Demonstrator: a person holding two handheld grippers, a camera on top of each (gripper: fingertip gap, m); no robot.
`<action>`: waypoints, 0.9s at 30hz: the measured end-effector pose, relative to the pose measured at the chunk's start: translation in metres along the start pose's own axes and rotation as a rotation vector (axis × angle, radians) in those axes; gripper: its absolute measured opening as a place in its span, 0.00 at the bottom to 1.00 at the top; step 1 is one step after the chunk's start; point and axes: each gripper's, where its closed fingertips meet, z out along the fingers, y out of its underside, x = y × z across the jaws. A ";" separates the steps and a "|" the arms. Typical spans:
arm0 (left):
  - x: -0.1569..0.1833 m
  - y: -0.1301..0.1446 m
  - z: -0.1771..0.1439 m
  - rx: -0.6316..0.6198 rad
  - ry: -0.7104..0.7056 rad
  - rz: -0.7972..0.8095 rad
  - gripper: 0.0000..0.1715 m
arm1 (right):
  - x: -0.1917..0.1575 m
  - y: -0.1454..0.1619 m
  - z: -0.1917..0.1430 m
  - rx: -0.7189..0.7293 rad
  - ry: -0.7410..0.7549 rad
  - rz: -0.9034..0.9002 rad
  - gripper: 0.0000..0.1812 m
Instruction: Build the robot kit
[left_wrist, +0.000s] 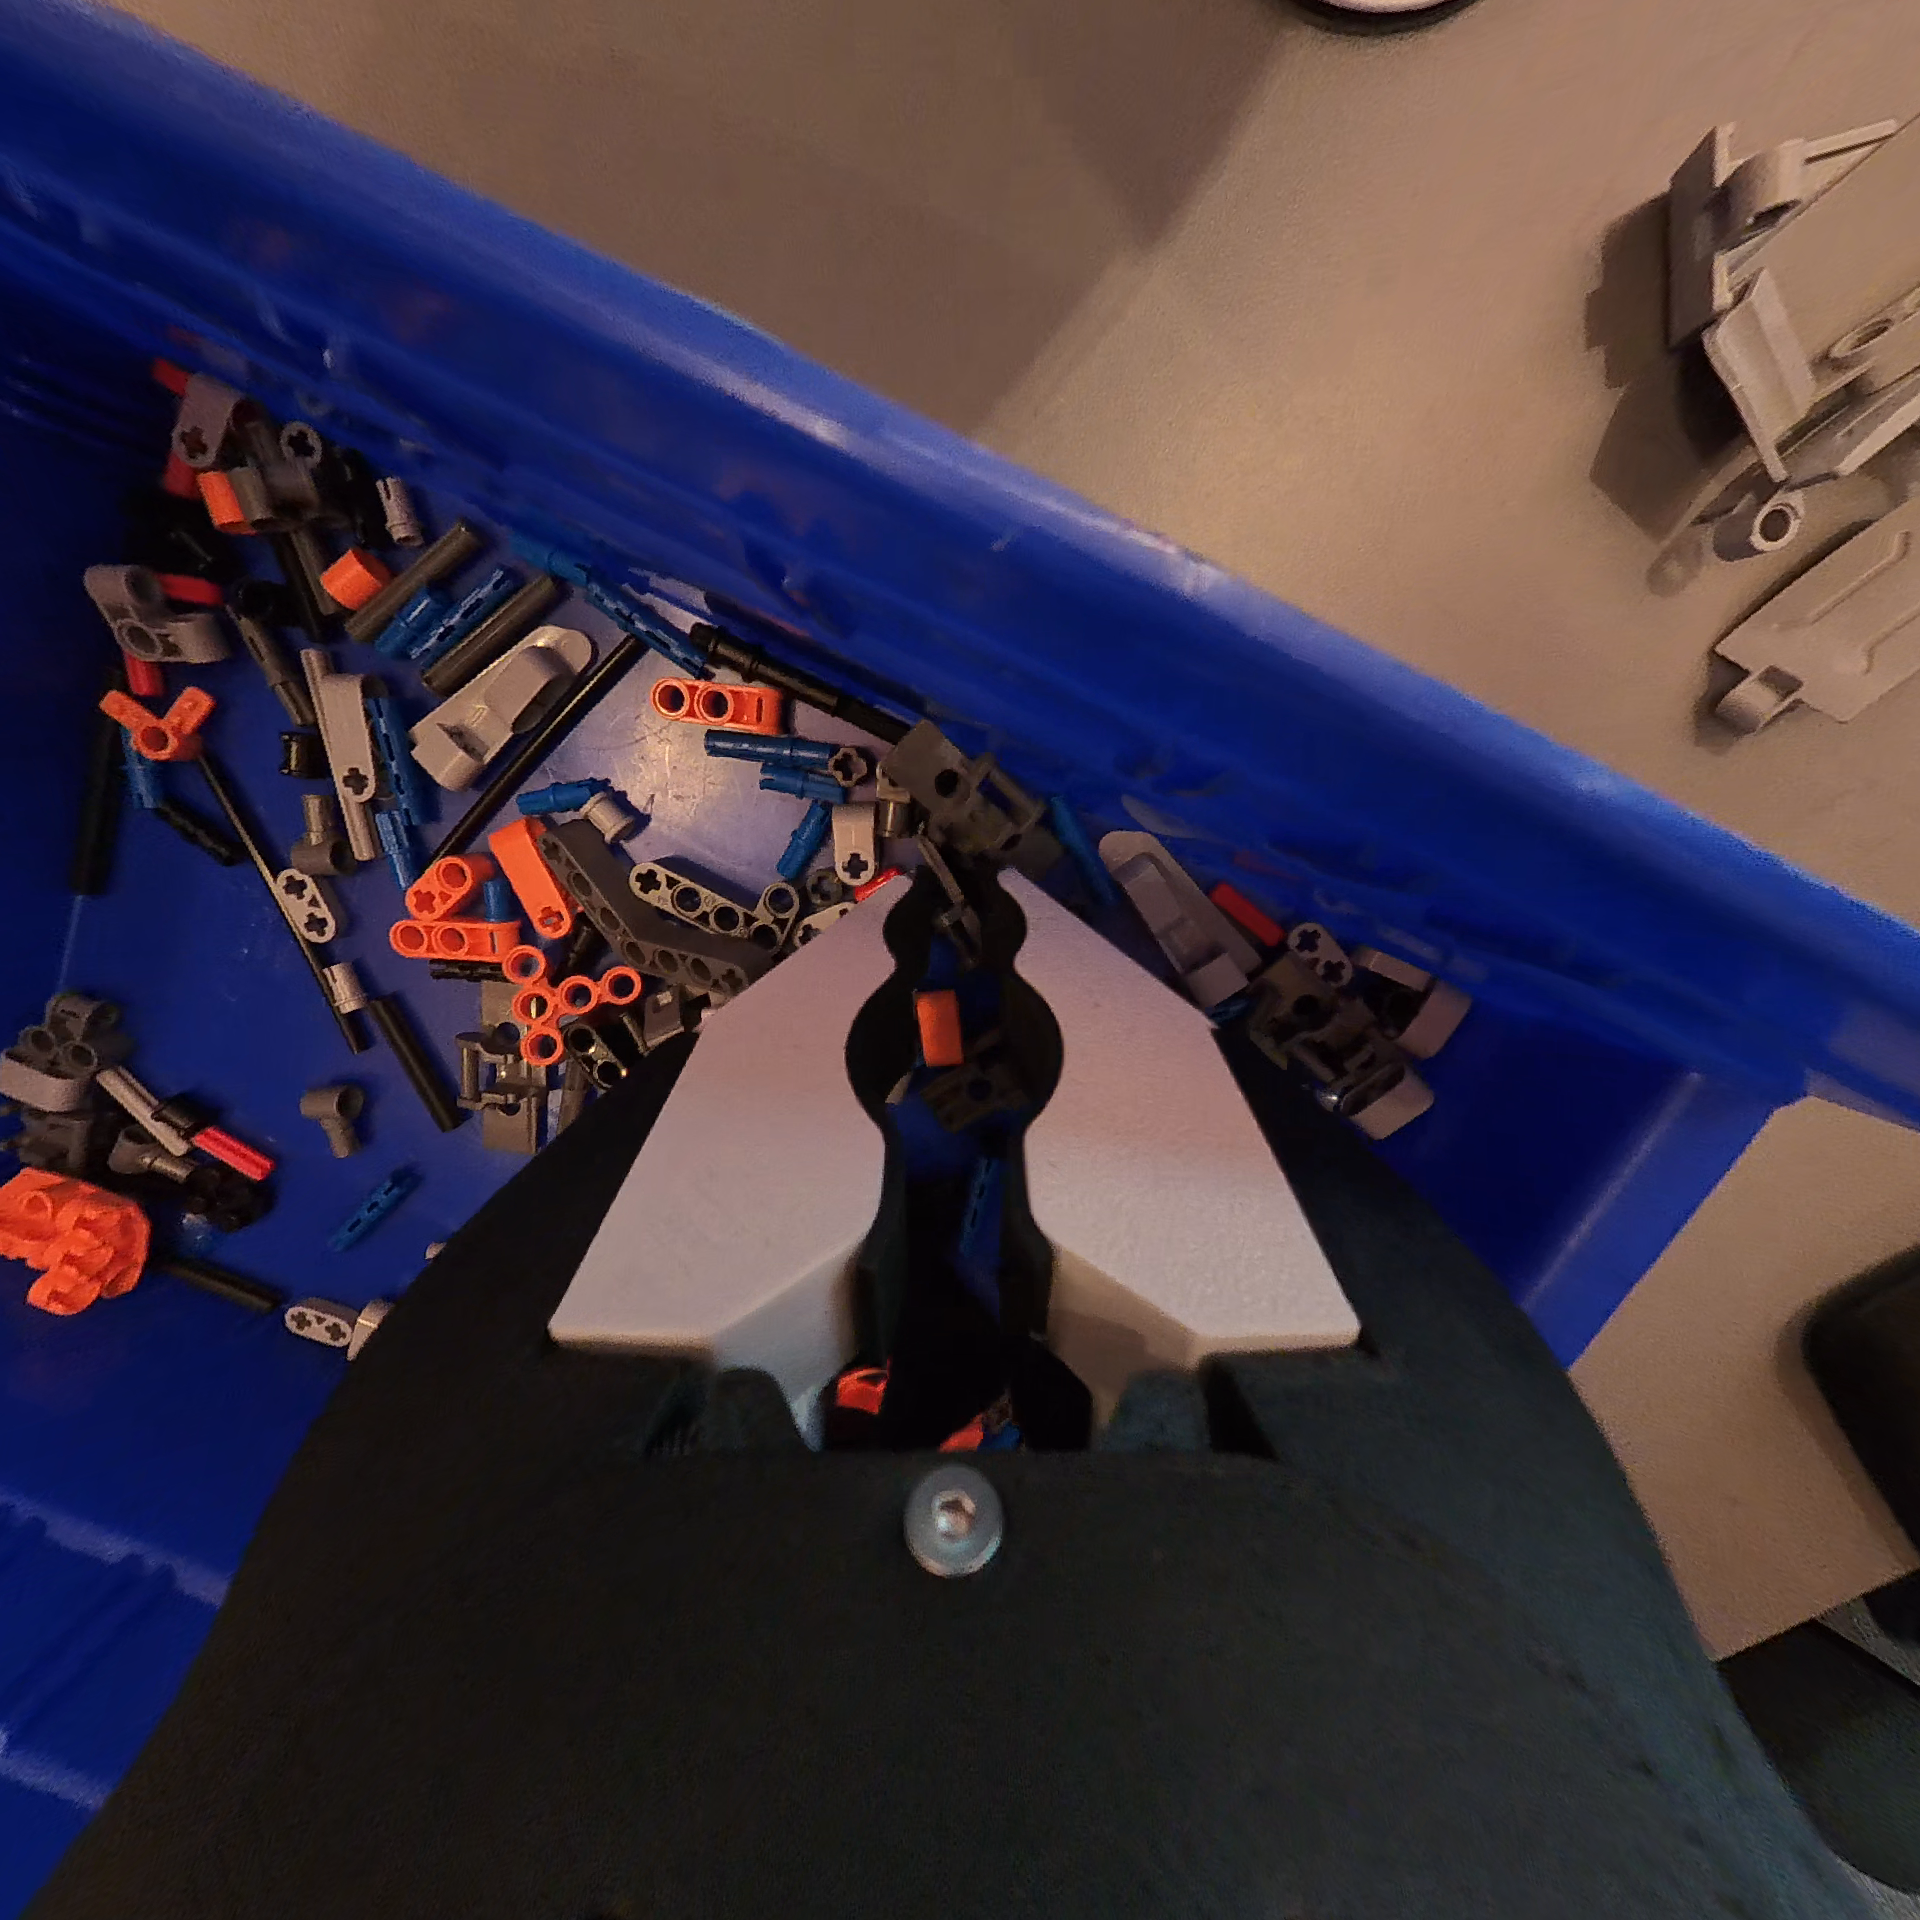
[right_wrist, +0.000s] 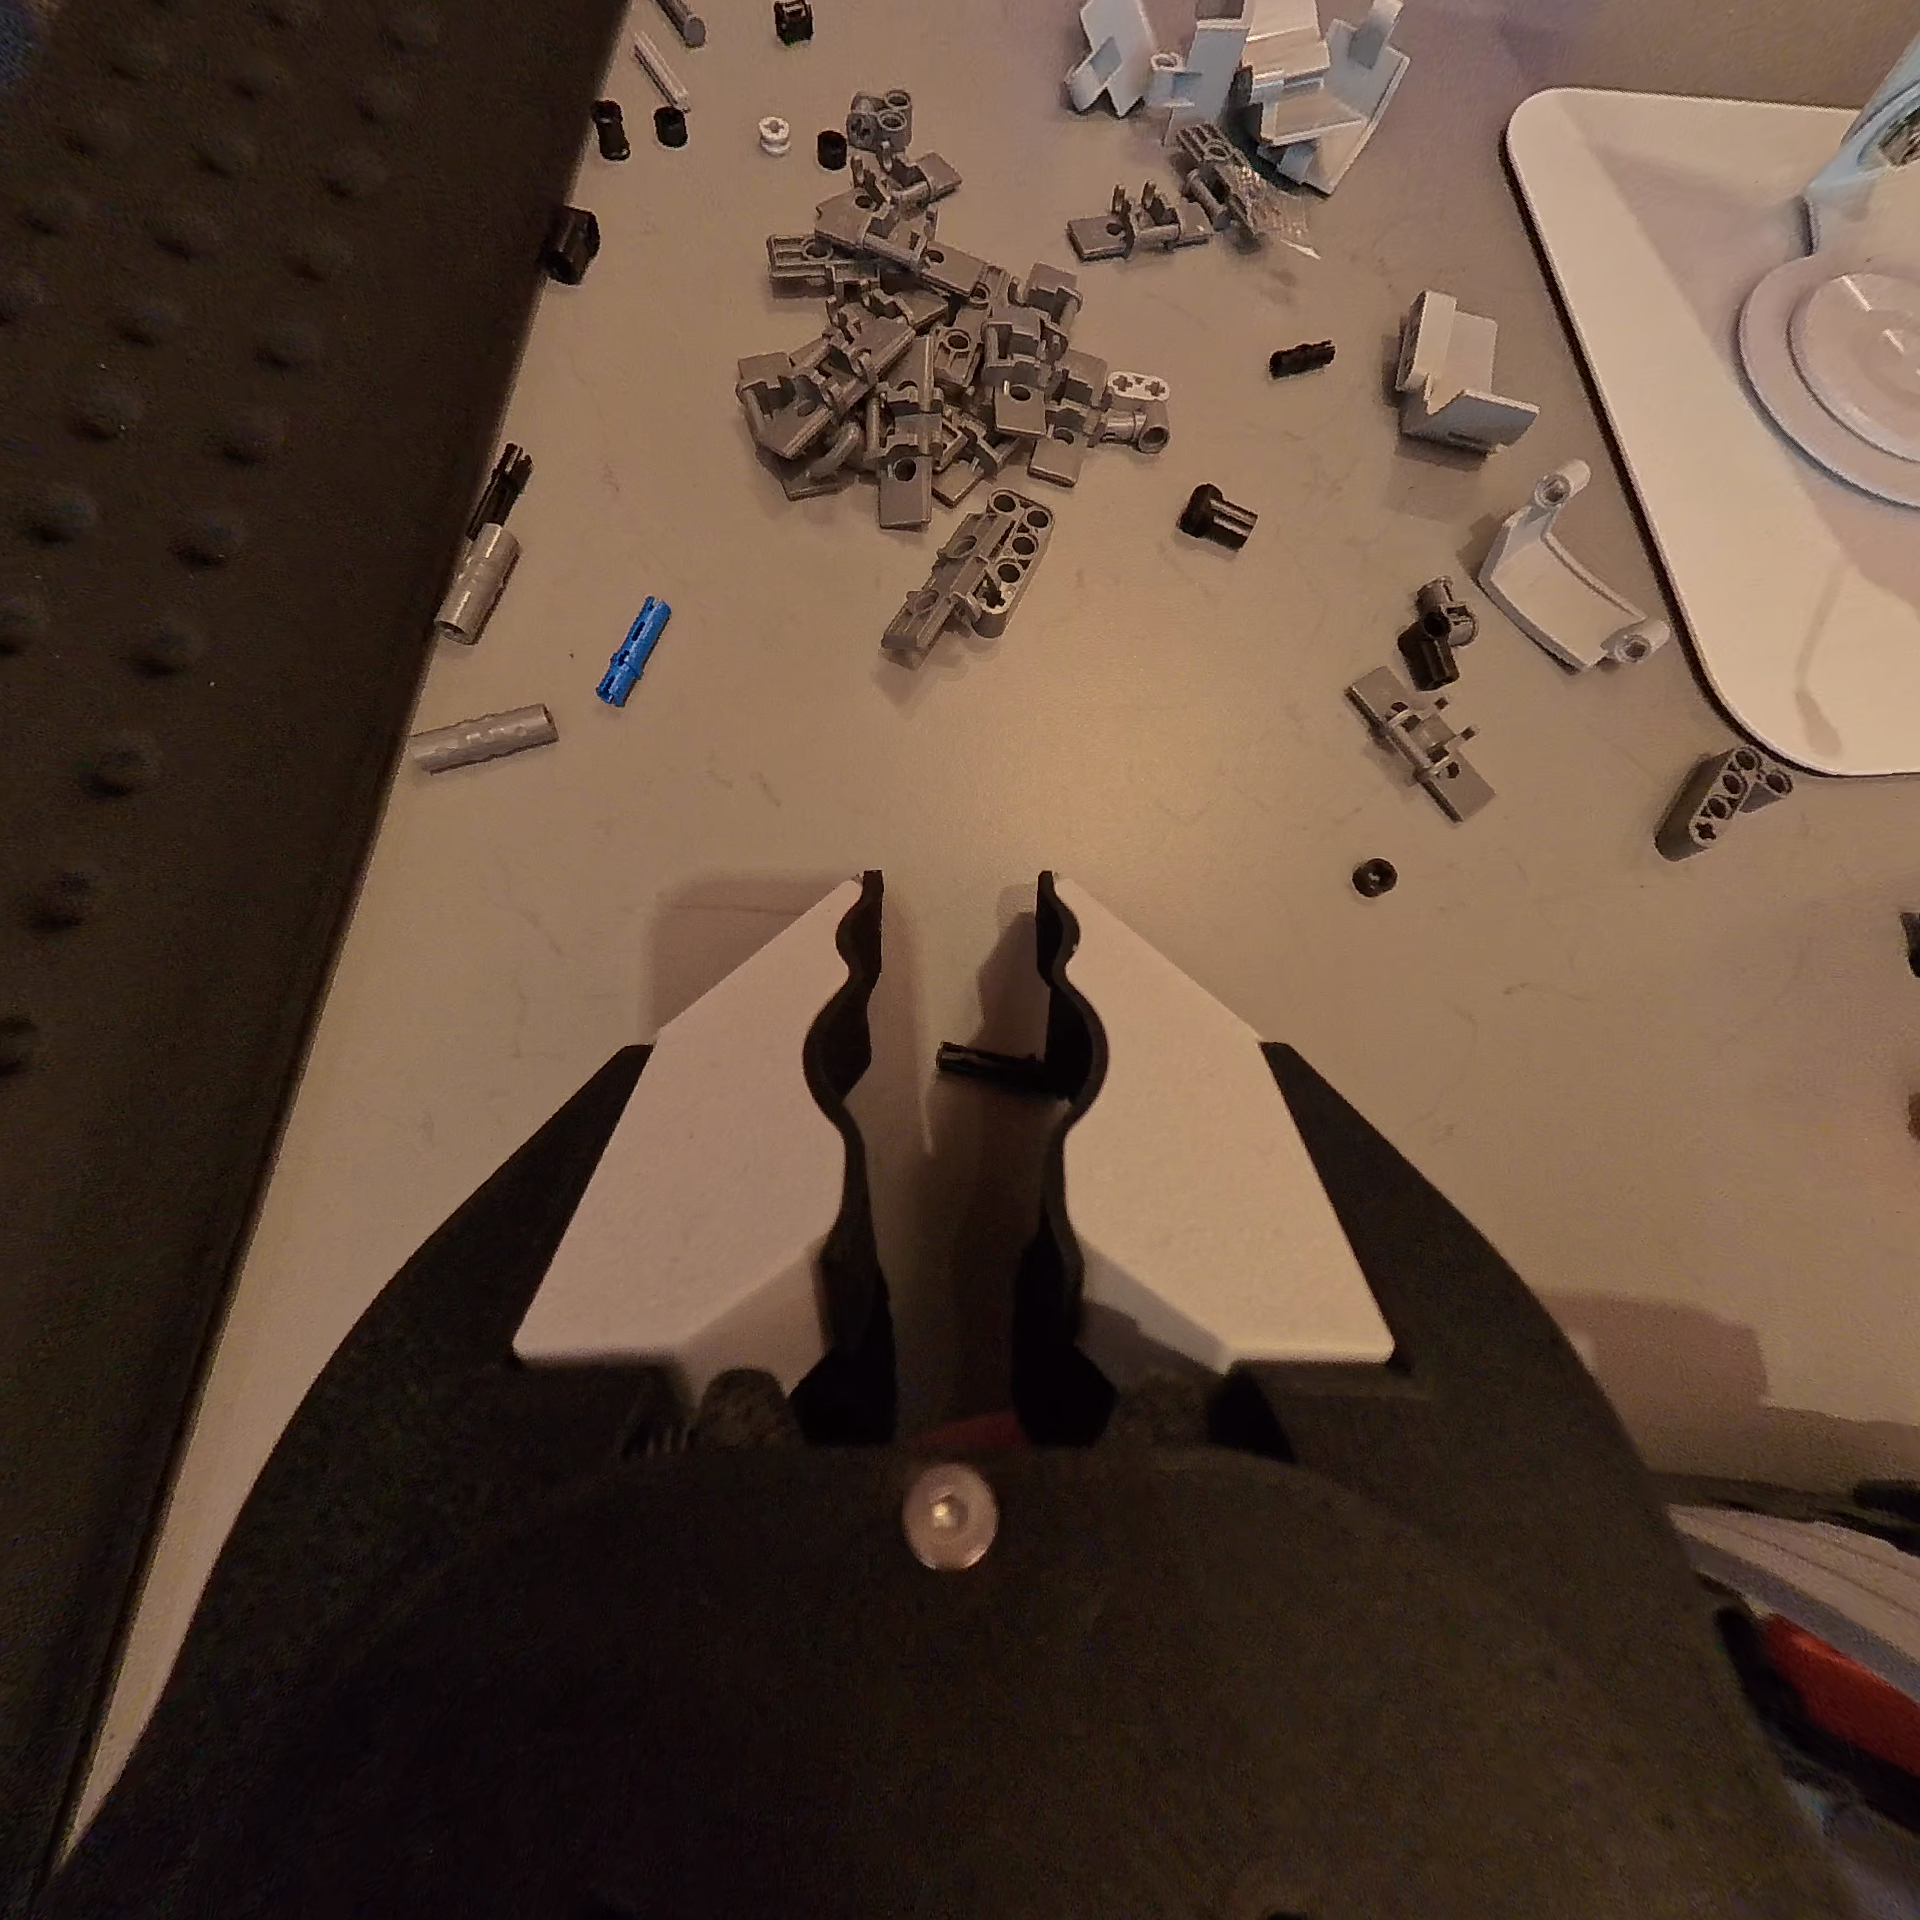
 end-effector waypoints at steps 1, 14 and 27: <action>-0.001 0.000 -0.001 0.003 -0.005 -0.001 0.05 | 0.000 0.000 0.000 -0.001 0.000 -0.001 0.15; 0.059 -0.082 -0.135 0.390 -0.023 0.173 0.04 | 0.000 0.000 0.000 -0.003 0.000 0.000 0.15; 0.260 -0.108 -0.003 0.250 0.249 0.585 0.07 | -0.002 0.000 0.000 -0.003 0.001 -0.019 0.14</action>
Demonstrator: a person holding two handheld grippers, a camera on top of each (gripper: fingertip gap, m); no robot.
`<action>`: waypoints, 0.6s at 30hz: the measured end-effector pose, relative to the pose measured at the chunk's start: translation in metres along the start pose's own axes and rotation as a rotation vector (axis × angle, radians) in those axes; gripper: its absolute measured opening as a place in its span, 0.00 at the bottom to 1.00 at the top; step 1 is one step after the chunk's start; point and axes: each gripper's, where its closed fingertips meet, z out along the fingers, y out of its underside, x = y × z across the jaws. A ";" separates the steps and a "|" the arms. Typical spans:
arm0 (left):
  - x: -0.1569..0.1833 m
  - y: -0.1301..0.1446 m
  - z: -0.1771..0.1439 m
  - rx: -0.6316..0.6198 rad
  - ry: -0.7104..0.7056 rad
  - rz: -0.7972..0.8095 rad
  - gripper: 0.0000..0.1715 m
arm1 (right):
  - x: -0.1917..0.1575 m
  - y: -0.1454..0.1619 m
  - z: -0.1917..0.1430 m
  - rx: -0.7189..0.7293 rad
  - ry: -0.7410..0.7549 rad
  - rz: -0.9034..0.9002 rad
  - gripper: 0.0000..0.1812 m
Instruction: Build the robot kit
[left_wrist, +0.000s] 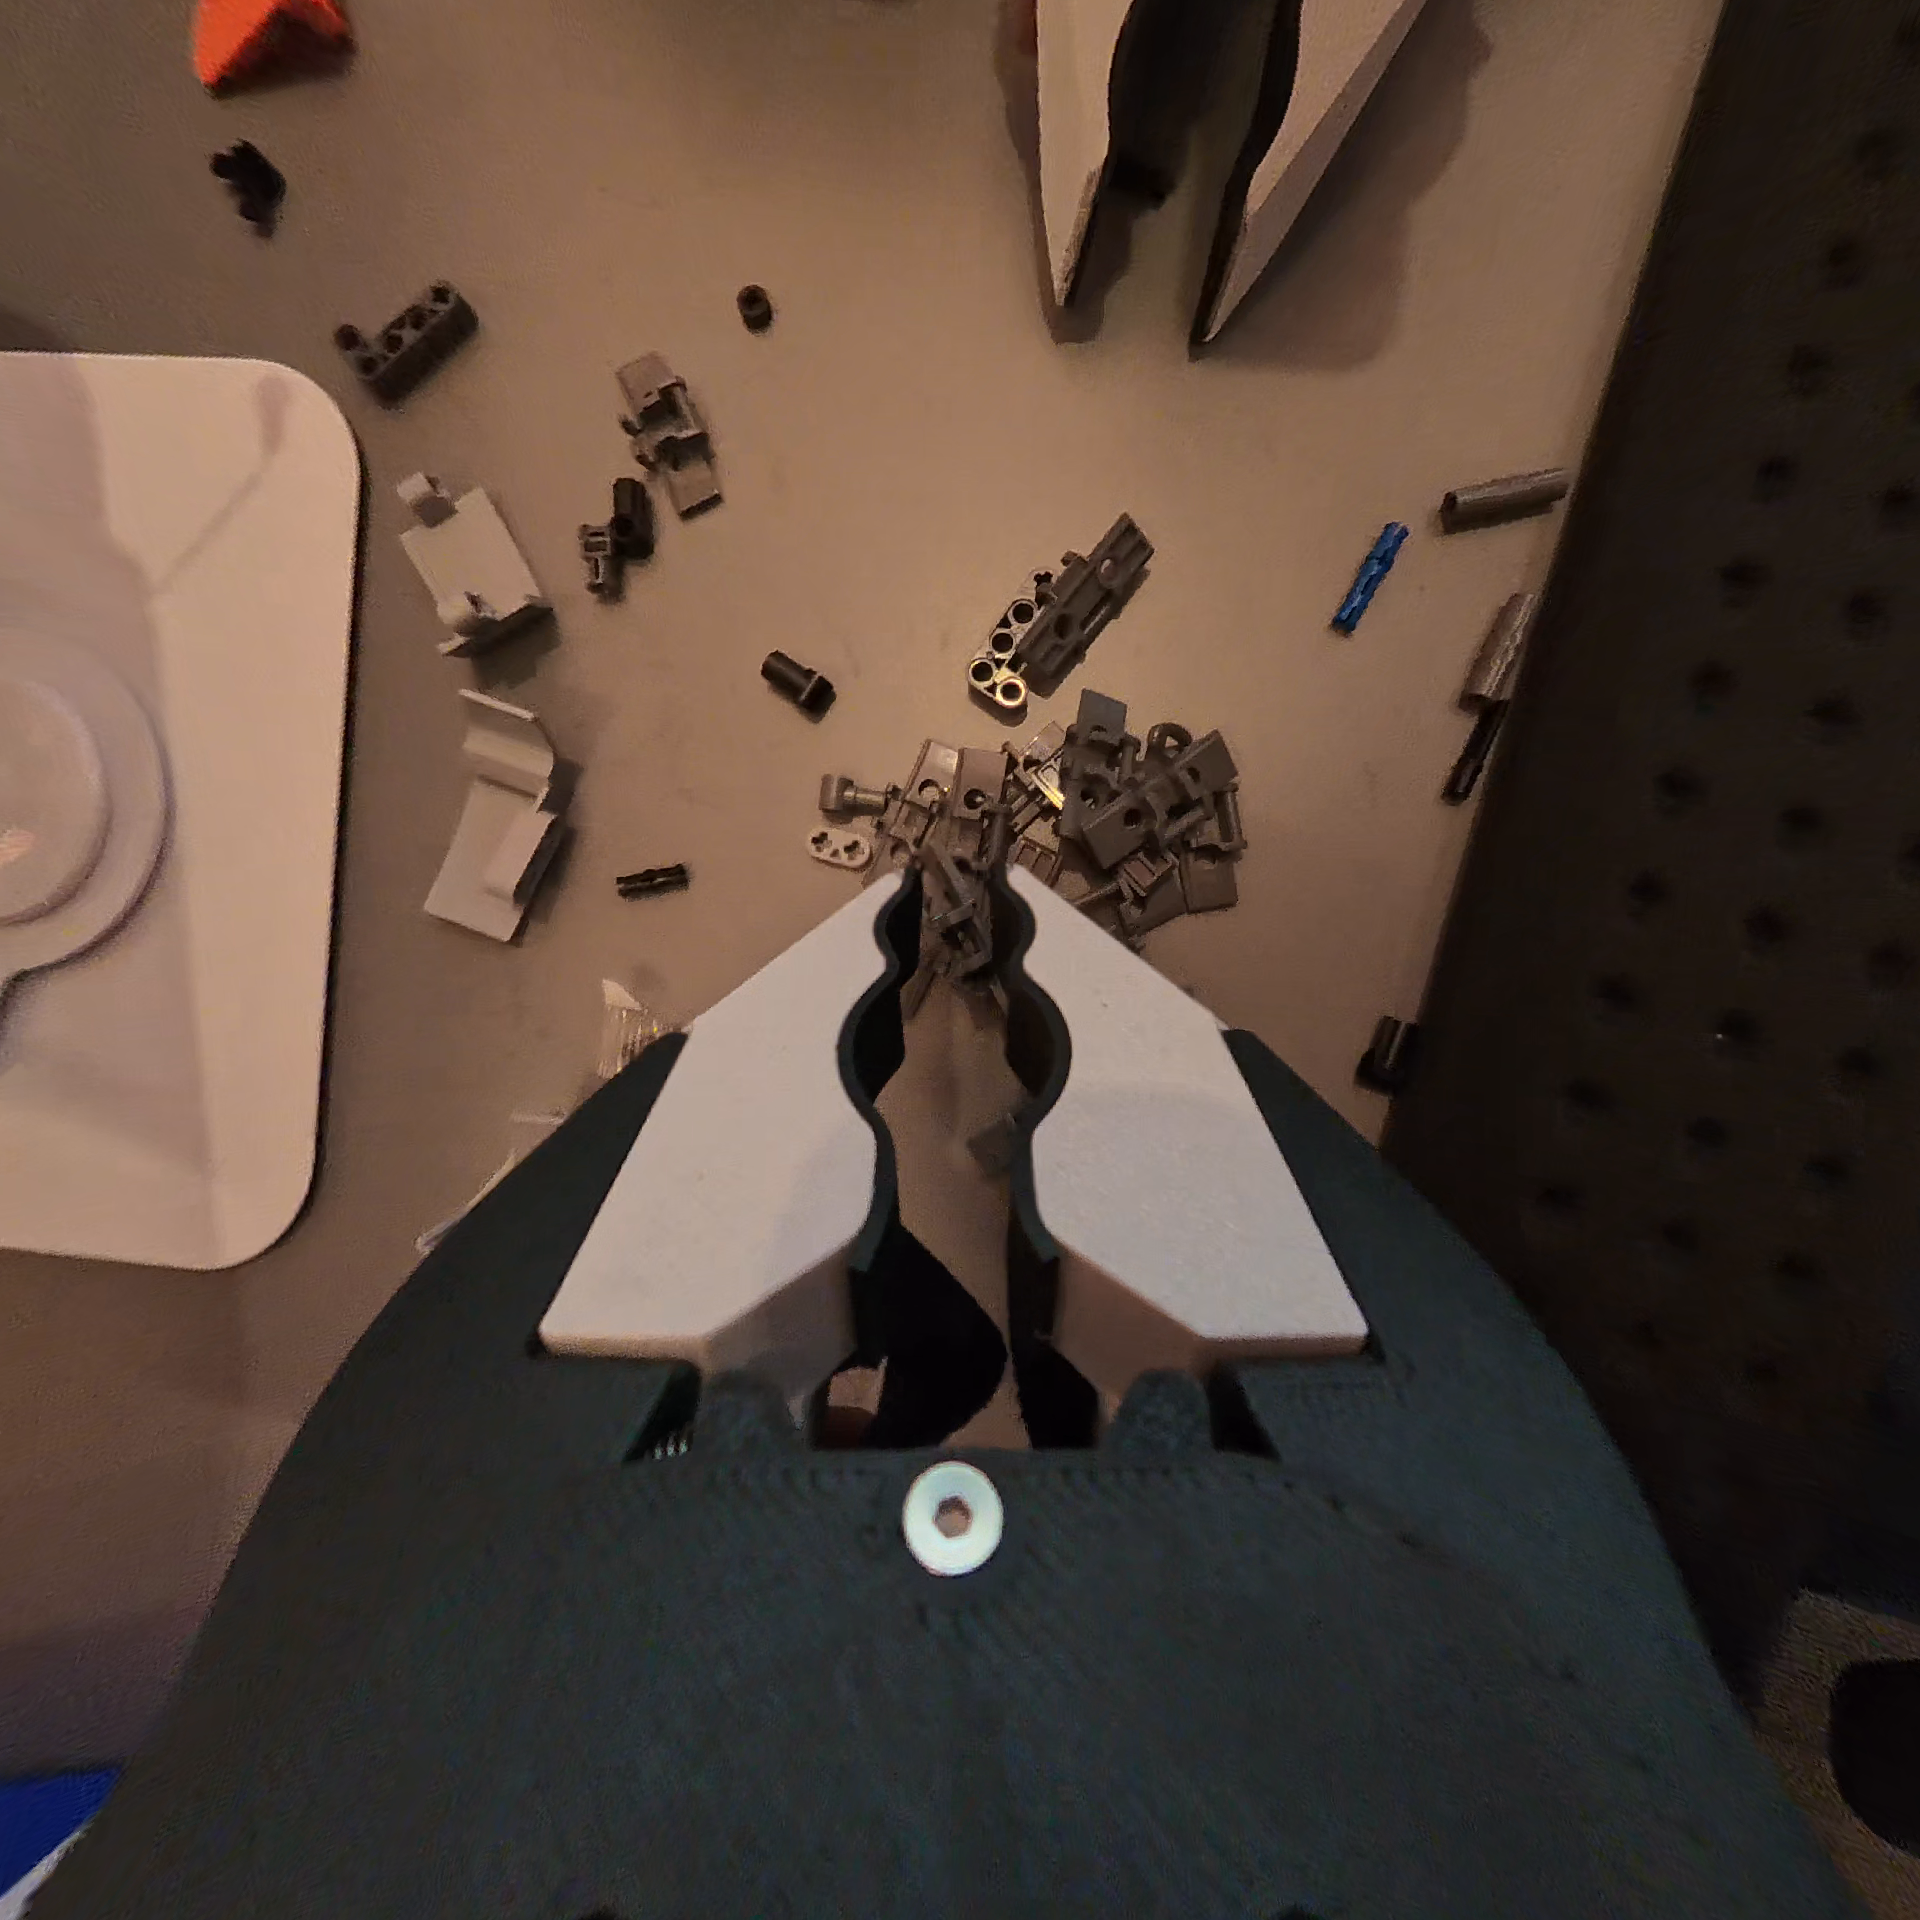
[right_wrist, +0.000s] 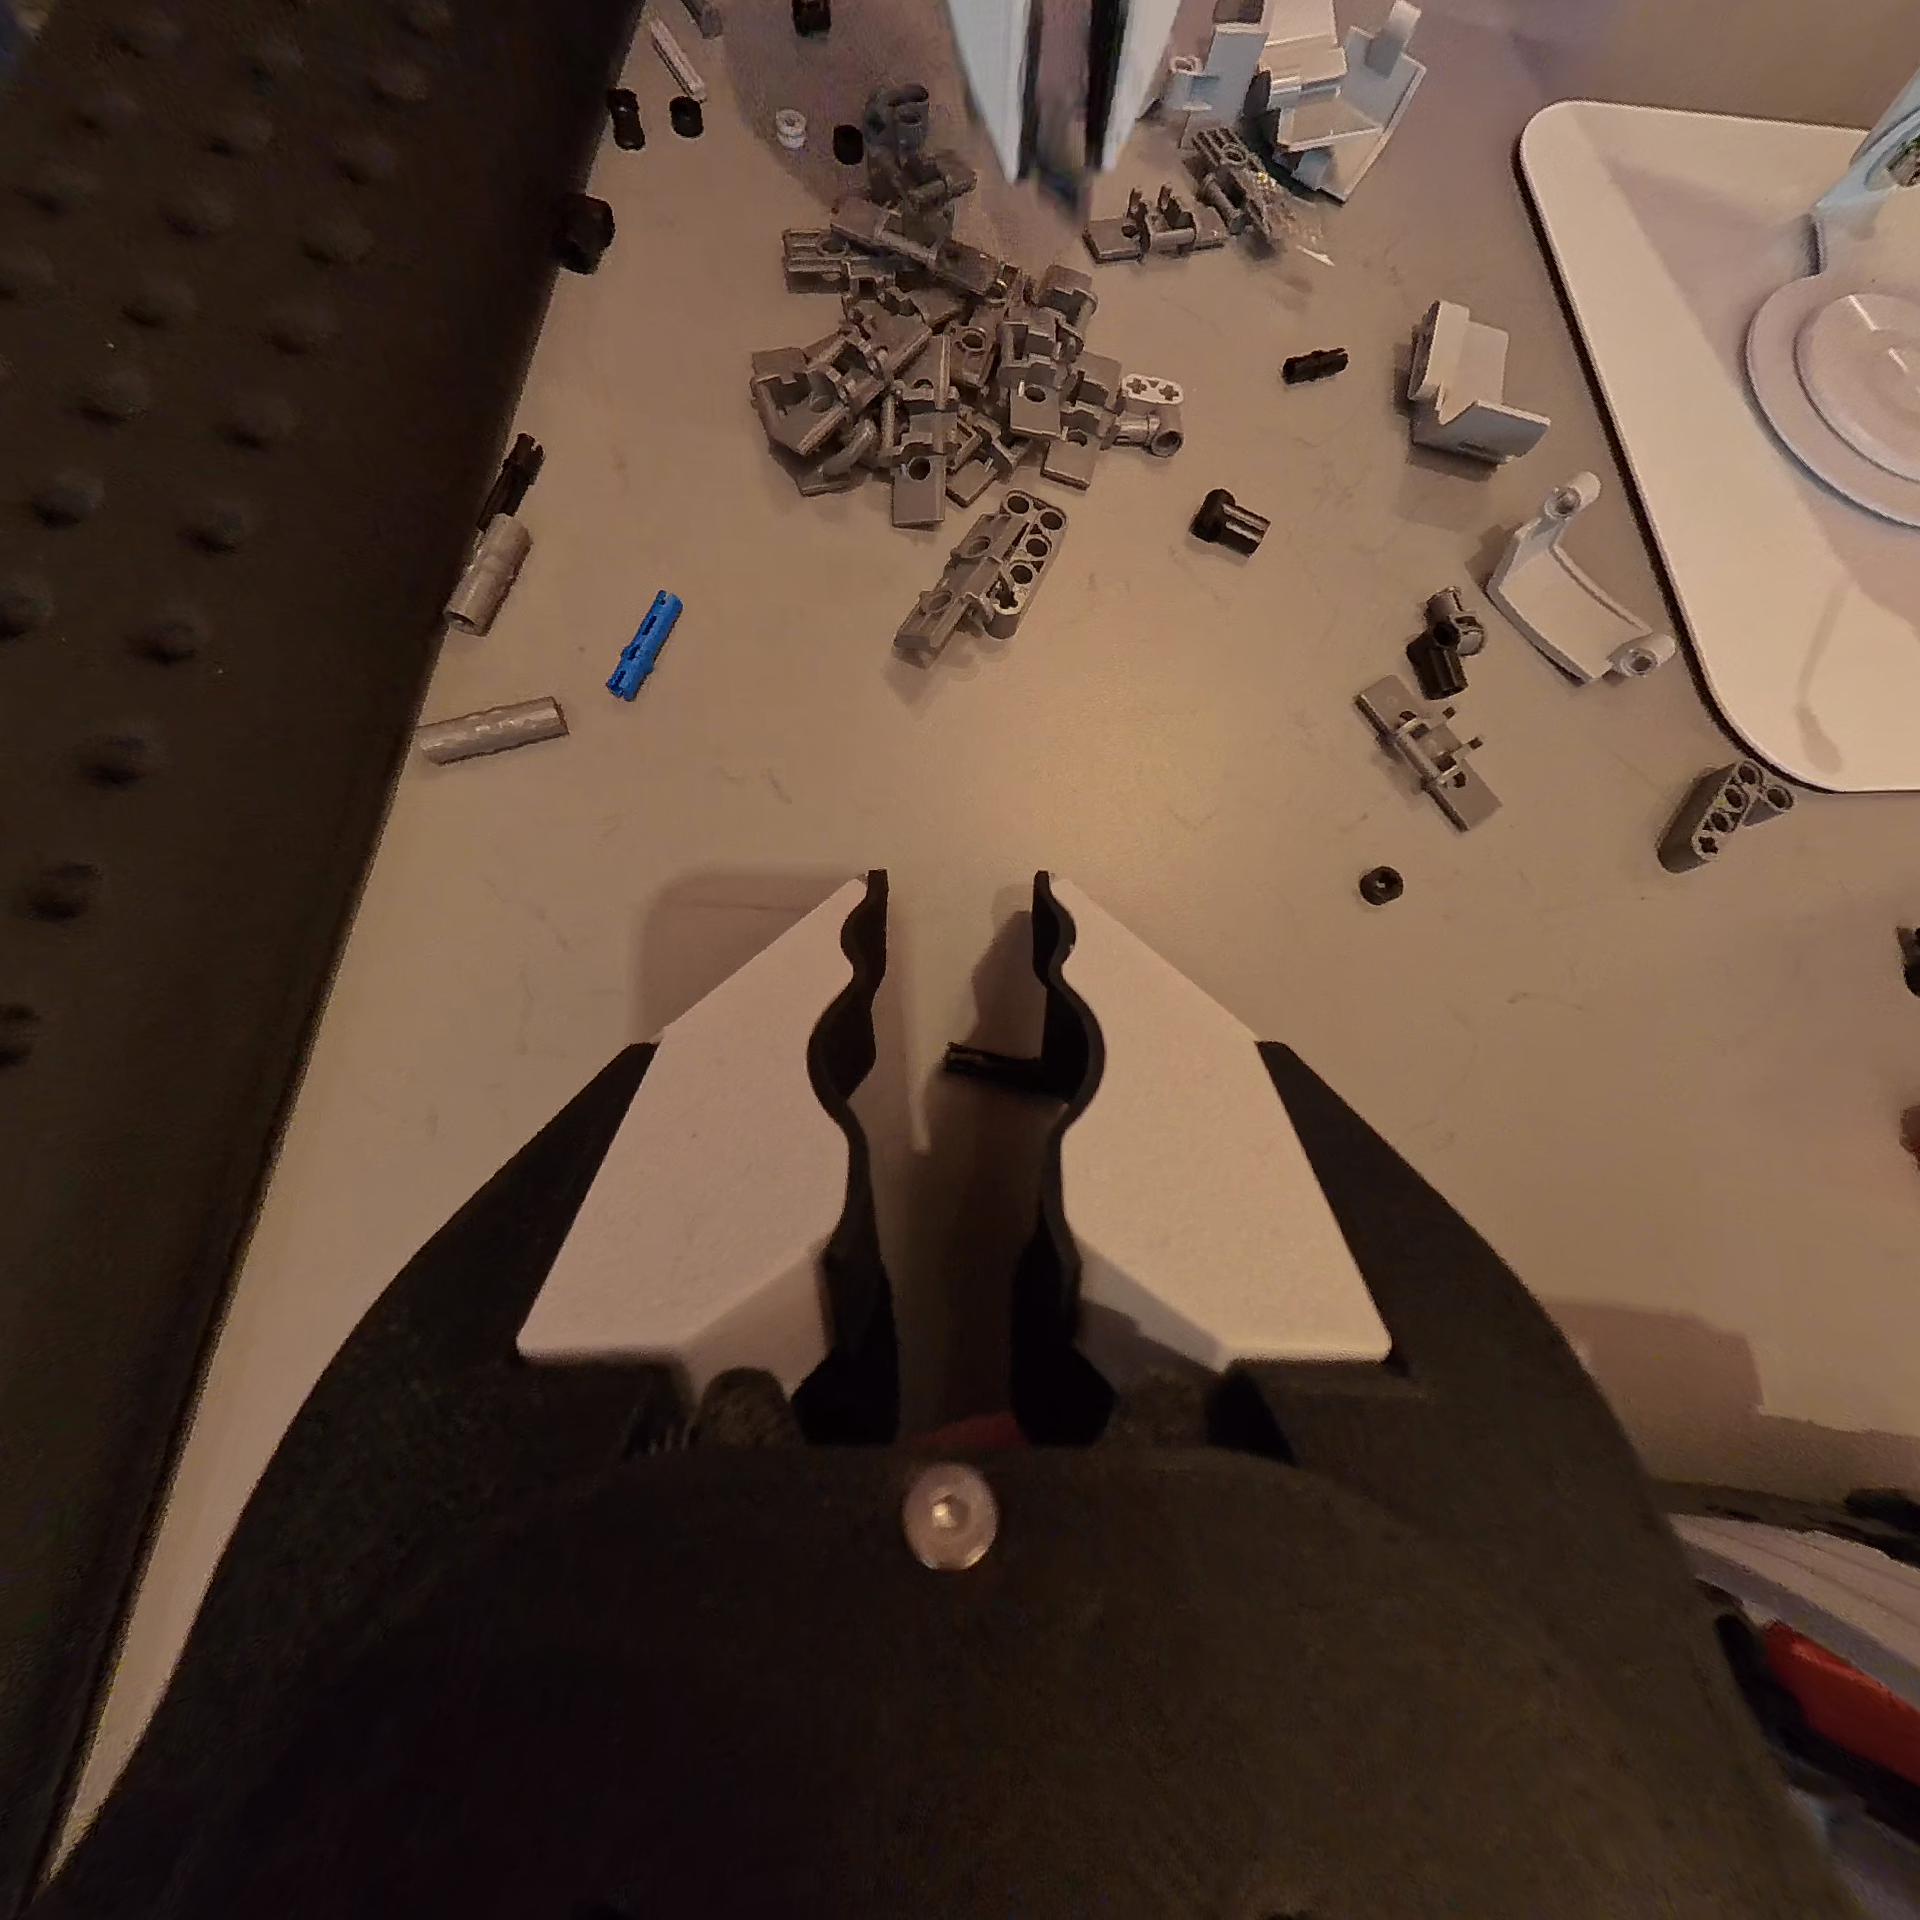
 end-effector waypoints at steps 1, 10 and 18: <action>0.001 0.000 0.003 0.001 0.005 0.006 0.10 | 0.000 0.000 0.000 0.000 -0.002 -0.001 0.14; -0.072 0.003 -0.133 0.092 -0.318 -0.077 0.14 | -0.001 0.000 0.000 0.002 -0.012 -0.004 0.14; -0.158 0.121 -0.196 -0.032 -0.495 -0.474 0.13 | 0.000 0.000 0.000 0.001 -0.011 0.006 0.15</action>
